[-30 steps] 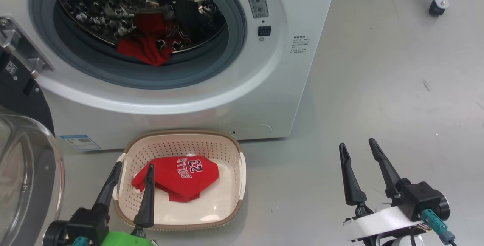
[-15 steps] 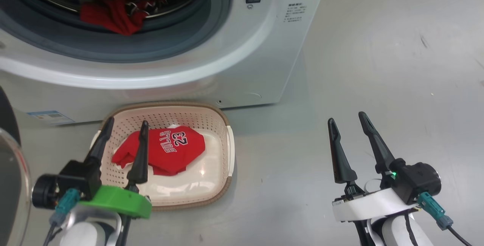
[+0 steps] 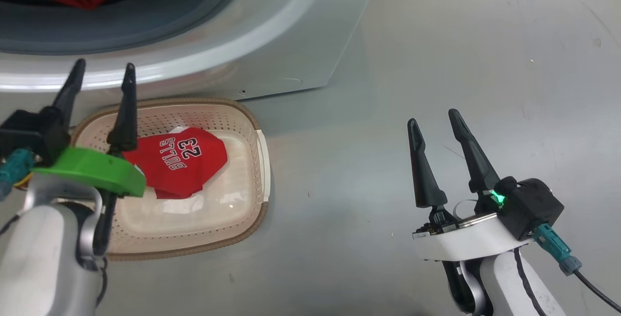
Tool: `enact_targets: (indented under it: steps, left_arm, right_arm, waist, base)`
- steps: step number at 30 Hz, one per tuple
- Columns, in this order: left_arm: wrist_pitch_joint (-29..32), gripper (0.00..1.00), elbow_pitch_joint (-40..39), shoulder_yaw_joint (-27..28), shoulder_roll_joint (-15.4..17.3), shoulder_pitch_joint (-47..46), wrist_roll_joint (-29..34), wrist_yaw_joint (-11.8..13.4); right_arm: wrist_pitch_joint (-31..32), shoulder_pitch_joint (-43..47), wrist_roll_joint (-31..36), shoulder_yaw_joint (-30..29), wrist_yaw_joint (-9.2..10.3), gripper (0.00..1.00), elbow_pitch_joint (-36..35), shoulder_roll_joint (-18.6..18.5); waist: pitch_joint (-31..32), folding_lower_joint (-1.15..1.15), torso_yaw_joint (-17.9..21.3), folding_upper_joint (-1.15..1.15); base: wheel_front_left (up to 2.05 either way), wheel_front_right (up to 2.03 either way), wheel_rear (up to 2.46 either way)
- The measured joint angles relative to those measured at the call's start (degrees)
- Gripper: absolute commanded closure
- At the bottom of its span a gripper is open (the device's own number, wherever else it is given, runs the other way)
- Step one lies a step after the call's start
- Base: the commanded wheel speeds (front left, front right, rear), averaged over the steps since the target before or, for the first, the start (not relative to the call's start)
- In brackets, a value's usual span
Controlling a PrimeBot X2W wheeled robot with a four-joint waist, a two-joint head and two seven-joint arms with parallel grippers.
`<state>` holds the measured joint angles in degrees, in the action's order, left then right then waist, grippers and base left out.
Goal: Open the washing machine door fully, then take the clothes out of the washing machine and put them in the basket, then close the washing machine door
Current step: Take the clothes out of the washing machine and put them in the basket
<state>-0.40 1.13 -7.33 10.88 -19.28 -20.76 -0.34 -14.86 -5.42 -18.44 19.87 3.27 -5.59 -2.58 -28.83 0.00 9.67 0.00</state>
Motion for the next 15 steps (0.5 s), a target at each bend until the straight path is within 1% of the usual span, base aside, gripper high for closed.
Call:
enact_targets:
  steps: [2, 6, 7, 15]
  left_arm:
    - [1.32, 0.00, 0.03, 0.71, 1.09, -2.25, -0.22, -0.11]
    - [4.27, 0.00, 0.71, 1.76, 3.18, -6.86, -1.43, -1.24]
    - [5.13, 0.00, 1.13, 1.86, 3.66, -8.07, -1.44, -1.51]
    - [11.73, 0.00, 4.63, 2.70, 8.00, -16.02, -2.20, -3.07]
  right_arm:
    - [0.00, -0.87, -0.32, 0.51, 0.42, 0.00, -0.45, -0.02]
    - [0.00, -2.95, -1.47, 1.23, 0.53, 0.00, -1.16, -0.01]
    - [0.00, -3.53, -1.87, 1.33, 0.89, 0.00, -1.20, -0.01]
    - [0.00, -6.72, -3.72, 2.99, 1.02, 0.00, -1.35, -0.02]
  waist:
    - [-1.32, 0.00, 0.85, 0.00]
    - [-4.04, 0.00, 2.51, 0.00]
    - [-4.70, 0.00, 2.91, 0.00]
    - [-9.03, 0.00, 5.81, 0.00]
  base:
    - [0.00, 0.00, 0.00]
    - [0.00, 0.00, 0.00]
    - [0.00, 0.00, 0.00]
    - [0.00, 0.00, 0.00]
